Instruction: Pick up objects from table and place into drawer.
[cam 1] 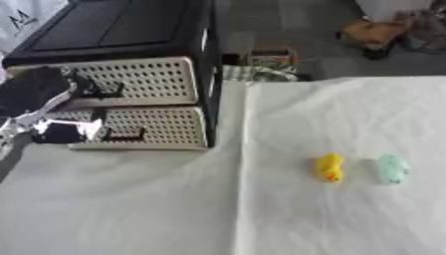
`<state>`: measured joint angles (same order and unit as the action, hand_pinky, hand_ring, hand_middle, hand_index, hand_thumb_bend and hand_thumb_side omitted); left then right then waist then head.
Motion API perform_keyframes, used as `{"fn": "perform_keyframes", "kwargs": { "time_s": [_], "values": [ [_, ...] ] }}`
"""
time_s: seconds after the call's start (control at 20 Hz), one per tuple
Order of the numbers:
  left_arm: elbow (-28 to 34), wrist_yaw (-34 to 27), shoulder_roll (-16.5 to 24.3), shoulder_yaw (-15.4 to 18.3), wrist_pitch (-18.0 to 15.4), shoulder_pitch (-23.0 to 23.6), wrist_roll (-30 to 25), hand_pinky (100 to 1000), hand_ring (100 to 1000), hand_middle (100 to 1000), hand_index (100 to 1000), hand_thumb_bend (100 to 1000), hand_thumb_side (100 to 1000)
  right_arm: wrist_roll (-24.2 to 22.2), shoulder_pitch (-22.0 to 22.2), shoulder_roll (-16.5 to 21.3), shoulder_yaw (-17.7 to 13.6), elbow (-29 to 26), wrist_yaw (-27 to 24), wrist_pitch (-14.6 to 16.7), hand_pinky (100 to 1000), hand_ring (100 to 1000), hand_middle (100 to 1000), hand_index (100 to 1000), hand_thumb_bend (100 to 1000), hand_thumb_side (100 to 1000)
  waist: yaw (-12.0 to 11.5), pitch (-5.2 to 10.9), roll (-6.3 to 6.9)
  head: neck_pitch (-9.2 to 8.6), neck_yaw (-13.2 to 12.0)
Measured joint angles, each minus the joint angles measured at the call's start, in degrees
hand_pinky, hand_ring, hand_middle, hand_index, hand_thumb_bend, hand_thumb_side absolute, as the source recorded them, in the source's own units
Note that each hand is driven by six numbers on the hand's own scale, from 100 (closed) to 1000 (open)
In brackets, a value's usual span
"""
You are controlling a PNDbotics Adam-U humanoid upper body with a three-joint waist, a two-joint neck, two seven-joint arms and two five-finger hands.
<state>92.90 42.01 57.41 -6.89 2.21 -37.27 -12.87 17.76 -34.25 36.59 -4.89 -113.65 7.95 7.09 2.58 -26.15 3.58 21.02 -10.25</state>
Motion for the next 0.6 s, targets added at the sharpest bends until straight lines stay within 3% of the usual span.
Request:
{"fn": "perform_keyframes", "kwargs": {
  "time_s": [0.6],
  "values": [
    [3.5, -0.7, 1.2, 0.3, -0.8, 3.6, 0.3, 100, 100, 100, 642, 105, 408, 0.5, 0.4, 0.0, -0.4, 0.0, -0.1, -0.1, 815, 742, 432, 819, 426, 1000, -0.8, 0.51, -0.30, 0.64, 0.1]
  ]
}}
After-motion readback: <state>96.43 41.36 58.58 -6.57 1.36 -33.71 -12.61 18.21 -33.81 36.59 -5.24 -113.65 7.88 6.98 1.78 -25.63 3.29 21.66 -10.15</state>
